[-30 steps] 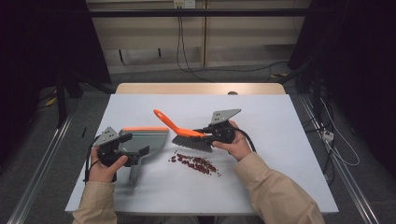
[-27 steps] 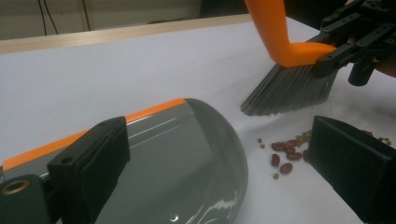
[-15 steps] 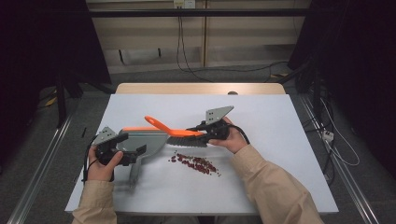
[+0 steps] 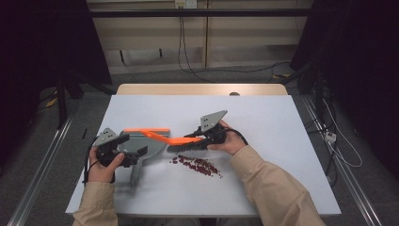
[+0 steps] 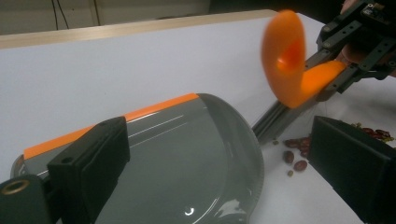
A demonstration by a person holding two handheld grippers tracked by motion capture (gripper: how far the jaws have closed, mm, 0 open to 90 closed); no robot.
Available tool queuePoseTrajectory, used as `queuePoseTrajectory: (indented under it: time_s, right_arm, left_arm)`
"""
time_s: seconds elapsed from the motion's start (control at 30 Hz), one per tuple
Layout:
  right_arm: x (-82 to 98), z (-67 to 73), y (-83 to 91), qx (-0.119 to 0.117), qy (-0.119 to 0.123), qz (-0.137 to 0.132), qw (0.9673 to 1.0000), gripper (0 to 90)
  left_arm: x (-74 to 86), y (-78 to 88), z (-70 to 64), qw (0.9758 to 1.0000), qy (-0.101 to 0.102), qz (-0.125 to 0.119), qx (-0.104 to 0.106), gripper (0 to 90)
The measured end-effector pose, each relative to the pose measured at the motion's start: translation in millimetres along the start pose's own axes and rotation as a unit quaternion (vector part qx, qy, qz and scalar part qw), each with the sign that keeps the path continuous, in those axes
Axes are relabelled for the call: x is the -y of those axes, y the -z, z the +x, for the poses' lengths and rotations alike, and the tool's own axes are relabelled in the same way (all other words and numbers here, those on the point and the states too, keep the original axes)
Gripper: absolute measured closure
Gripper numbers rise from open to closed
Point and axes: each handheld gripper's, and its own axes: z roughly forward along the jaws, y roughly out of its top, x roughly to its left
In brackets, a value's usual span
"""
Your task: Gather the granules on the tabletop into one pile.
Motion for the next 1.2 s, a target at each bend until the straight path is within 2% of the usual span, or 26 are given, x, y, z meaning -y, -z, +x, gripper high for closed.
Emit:
queuePoseTrajectory:
  time_s: [0.3, 0.5, 0.53, 0.63, 0.7, 0.87, 0.97, 1.03, 1.07, 1.1, 1.2]
  right_arm:
    - [-1.6, 14.8, 7.2, -0.018, 0.017, 0.023, 0.9994, 71.0]
    - [0.4, 23.6, 16.5, -0.016, 0.015, 0.028, 0.9994, 71.1]
    - [0.8, 24.6, 17.4, -0.006, 0.013, 0.026, 0.9995, 71.2]
    - [3.2, 23.6, 20.7, 0.014, -0.012, 0.009, 0.9998, 71.5]
    - [3.5, 22.8, 23.6, 0.023, -0.03, -0.015, 0.9992, 71.5]
    - [-11.3, 30.2, 34.8, 0.055, -0.051, -0.049, 0.996, 71.4]
    - [-21.4, 38.7, 41.9, 0.082, -0.086, -0.068, 0.9906, 71.4]
    - [-25.3, 46.3, 44.3, 0.104, -0.113, -0.081, 0.9849, 71.4]
    - [-26.4, 50.7, 44.6, 0.117, -0.131, -0.084, 0.9809, 71.5]
    - [-27.1, 55.0, 44.3, 0.125, -0.141, -0.087, 0.9781, 71.4]
    - [-27.2, 68.0, 40.1, 0.153, -0.191, -0.102, 0.9643, 71.5]
  left_arm:
    - [0.4, 1.7, 1.5, 1.0, 0.004, -0.005, 0.0, 5.8]
    - [0.0, 1.8, 0.8, 1.0, 0.003, -0.006, 0.0, 5.8]
    - [-0.1, 1.4, 0.6, 1.0, 0.003, -0.006, 0.001, 5.8]
    - [-0.5, 0.8, 0.3, 1.0, -0.001, -0.004, 0.002, 5.8]
    - [-0.8, 0.8, 0.0, 1.0, -0.001, -0.005, 0.002, 5.8]
    - [-1.2, 0.2, -0.5, 1.0, -0.002, -0.006, 0.005, 5.8]
    - [-1.6, 0.2, -0.9, 0.9999, -0.004, -0.007, 0.006, 5.8]
    - [-2.3, 0.5, -1.4, 0.9999, -0.003, -0.009, 0.008, 5.8]
    - [-2.7, 0.8, -1.6, 0.9999, -0.003, -0.009, 0.008, 5.8]
    - [-3.0, 0.9, -1.8, 0.9999, -0.005, -0.011, 0.009, 5.8]
    - [-3.5, 0.9, -2.7, 0.9998, -0.004, -0.013, 0.011, 5.8]
